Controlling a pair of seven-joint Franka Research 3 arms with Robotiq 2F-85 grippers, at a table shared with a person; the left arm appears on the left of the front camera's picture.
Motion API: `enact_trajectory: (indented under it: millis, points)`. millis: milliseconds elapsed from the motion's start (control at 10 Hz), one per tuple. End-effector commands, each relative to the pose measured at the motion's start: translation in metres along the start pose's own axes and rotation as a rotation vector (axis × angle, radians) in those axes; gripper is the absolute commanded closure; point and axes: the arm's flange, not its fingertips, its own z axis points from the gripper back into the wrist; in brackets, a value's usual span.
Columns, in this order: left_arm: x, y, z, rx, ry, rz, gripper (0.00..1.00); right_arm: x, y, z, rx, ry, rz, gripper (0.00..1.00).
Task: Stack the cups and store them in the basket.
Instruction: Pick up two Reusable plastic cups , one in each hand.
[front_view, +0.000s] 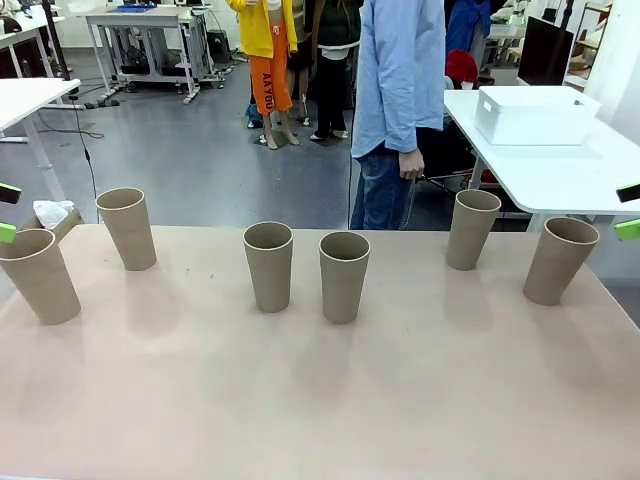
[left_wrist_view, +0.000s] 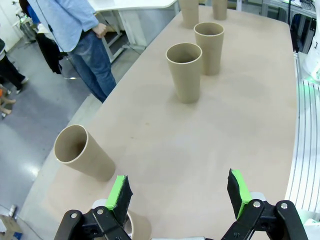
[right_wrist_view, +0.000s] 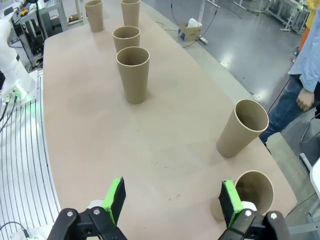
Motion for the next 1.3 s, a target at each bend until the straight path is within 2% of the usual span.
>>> enact_trajectory:
  millis: [0,1200]
  points:
    - [-0.0005,0.0024,0.0004,-0.003,-0.026,-0.021,0.00,-0.0021,-0.0026,0.0008,0.008,-0.022,0.024,0.00]
    - [-0.0005,0.0024,0.0004,-0.003,-0.026,-0.021,0.00,-0.0021,-0.0026,0.0008,0.008,-0.022,0.024,0.00]
